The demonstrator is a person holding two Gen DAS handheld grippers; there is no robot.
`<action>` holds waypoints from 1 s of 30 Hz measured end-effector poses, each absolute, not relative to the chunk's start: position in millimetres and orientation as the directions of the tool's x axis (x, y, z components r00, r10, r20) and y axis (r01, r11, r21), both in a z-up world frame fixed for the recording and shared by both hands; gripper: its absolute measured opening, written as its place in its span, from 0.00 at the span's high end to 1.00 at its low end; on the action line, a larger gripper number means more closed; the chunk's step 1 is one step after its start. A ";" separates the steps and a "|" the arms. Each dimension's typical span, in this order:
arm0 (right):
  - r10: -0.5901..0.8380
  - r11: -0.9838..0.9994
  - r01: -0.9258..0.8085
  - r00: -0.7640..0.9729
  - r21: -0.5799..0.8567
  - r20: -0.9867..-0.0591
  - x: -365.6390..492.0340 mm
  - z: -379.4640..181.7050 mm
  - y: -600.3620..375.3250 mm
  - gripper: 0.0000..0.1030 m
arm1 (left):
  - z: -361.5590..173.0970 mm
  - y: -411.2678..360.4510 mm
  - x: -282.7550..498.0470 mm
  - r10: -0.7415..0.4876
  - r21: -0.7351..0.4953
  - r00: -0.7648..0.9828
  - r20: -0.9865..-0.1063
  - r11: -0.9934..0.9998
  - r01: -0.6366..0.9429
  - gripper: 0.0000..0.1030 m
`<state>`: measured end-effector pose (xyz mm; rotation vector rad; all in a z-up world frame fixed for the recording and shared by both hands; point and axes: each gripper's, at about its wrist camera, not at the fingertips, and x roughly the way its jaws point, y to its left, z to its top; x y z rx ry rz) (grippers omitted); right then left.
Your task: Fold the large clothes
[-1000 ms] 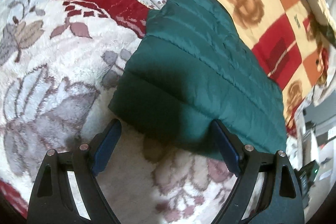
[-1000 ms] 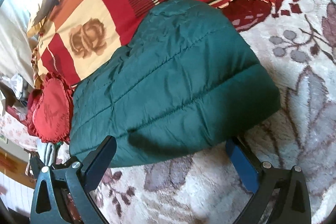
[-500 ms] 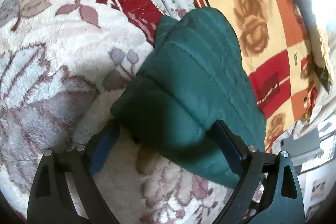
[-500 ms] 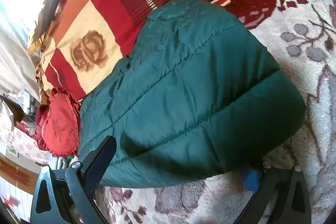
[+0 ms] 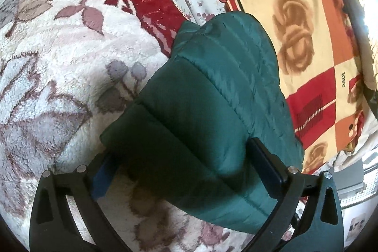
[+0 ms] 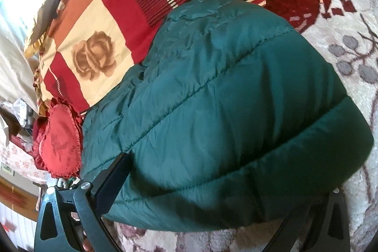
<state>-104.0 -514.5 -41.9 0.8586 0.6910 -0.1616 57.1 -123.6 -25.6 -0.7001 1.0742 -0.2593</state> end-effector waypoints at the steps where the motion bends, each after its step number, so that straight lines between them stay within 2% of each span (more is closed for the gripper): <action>1: 0.135 0.655 0.399 0.774 0.641 -0.619 -103.0 -41.9 -514.6 0.00 | -25.6 -123.2 57.3 -0.518 -0.637 0.470 -0.715 0.759 -0.132 0.01; 5: 0.127 0.654 0.401 0.777 0.641 -0.616 -98.9 -41.9 -515.9 0.00 | -25.4 -122.5 57.5 -0.517 -0.635 0.467 -0.717 0.761 -0.133 0.01; 7: 0.121 0.650 0.405 0.781 0.644 -0.613 -99.3 -42.0 -517.4 0.07 | -24.9 -123.2 57.3 -0.512 -0.631 0.470 -0.719 0.765 -0.130 0.01; 8: 0.123 0.648 0.400 0.785 0.648 -0.608 -99.1 -41.4 -518.5 0.17 | -24.6 -123.7 57.4 -0.513 -0.630 0.471 -0.718 0.766 -0.126 0.04; 9: 0.127 0.648 0.393 0.789 0.653 -0.601 -98.5 -40.5 -518.6 0.27 | -24.4 -124.2 57.5 -0.516 -0.631 0.471 -0.716 0.767 -0.119 0.10; 10: 0.124 0.649 0.390 0.792 0.653 -0.597 -99.7 -39.3 -519.0 0.31 | -23.9 -124.6 57.7 -0.518 -0.630 0.471 -0.714 0.769 -0.110 0.13; 12: 0.112 0.673 0.378 0.797 0.635 -0.593 -101.7 -33.1 -516.6 0.44 | -22.9 -124.6 58.0 -0.520 -0.631 0.474 -0.710 0.769 -0.101 0.29; 13: 0.108 0.685 0.375 0.796 0.625 -0.596 -101.9 -30.4 -515.3 0.47 | -21.6 -123.2 57.4 -0.525 -0.636 0.478 -0.704 0.766 -0.096 0.33; 15: 0.099 0.725 0.365 0.785 0.585 -0.612 -101.6 -23.2 -510.4 0.56 | -17.7 -122.6 56.6 -0.536 -0.642 0.480 -0.695 0.763 -0.077 0.49; 18: 0.081 0.767 0.343 0.787 0.542 -0.612 -106.9 -9.9 -502.8 0.65 | -5.7 -122.2 51.2 -0.544 -0.636 0.488 -0.682 0.772 -0.028 0.61; 24: 0.094 0.800 0.304 0.789 0.518 -0.607 -137.2 7.8 -487.8 0.69 | 19.2 -106.9 23.5 -0.577 -0.642 0.484 -0.658 0.766 0.039 0.64; 30: 0.117 0.816 0.288 0.768 0.502 -0.630 -197.6 17.7 -457.4 0.69 | 30.8 -84.1 -30.5 -0.590 -0.614 0.442 -0.676 0.782 0.105 0.63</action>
